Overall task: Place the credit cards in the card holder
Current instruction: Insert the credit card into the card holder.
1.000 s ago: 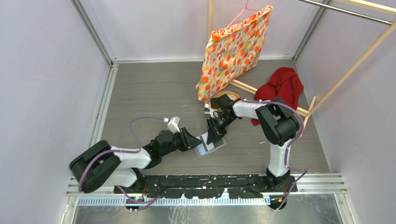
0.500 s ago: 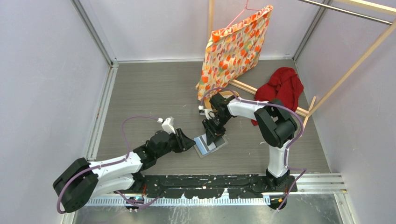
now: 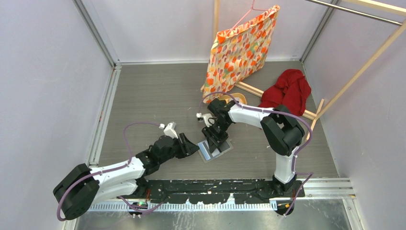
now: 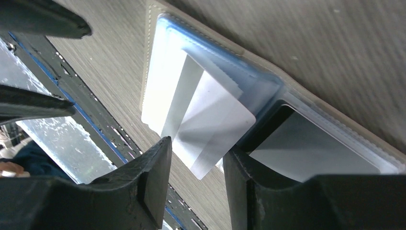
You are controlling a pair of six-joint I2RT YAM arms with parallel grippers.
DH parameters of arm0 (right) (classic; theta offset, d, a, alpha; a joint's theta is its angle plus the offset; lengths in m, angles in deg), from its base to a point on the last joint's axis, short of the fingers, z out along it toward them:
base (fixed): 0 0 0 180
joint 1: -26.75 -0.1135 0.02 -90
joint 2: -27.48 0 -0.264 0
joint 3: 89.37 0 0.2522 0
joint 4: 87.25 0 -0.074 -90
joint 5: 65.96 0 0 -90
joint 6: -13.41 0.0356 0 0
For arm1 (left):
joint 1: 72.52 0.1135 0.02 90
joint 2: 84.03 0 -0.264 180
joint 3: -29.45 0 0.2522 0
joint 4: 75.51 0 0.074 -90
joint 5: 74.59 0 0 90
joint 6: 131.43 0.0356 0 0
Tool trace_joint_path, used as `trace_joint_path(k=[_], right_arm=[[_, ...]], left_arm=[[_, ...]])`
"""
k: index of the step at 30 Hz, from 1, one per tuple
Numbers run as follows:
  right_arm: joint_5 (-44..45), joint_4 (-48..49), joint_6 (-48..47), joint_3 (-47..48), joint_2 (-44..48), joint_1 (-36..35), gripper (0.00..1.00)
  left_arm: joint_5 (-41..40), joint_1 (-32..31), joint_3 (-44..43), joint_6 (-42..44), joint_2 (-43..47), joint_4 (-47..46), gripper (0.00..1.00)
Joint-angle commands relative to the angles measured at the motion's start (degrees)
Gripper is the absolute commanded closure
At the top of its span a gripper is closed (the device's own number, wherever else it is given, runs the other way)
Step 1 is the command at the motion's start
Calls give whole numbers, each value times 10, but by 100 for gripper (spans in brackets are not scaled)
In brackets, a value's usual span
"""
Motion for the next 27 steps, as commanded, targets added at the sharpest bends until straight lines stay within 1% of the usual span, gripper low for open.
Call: trace_joint_path(k=[1, 4, 8, 12, 19, 21, 25, 27], right_arm=[[-8, -20, -21, 24, 17, -14, 48], [-12, -25, -25, 28, 17, -15, 47], [14, -27, -32, 31, 19, -15, 44], [21, -36, -40, 35, 14, -15, 38], [-7, -33, -39, 33, 12, -26, 36], [-31, -34, -39, 33, 9, -29, 36], [-98, -46, -39, 37, -8, -31, 37], [-90, -43, -39, 37, -11, -30, 38]], left_arm=[[-10, 3, 12, -51, -12, -26, 48], [-9, 2, 14, -69, -21, -27, 45], [-10, 2, 15, -89, -39, -28, 42], [-1, 2, 11, -104, -79, -57, 39], [13, 2, -2, -120, -150, -105, 37], [28, 2, -3, -123, -156, -109, 36], [30, 2, -4, -125, -160, -108, 36], [29, 2, -3, -125, -159, -108, 36]])
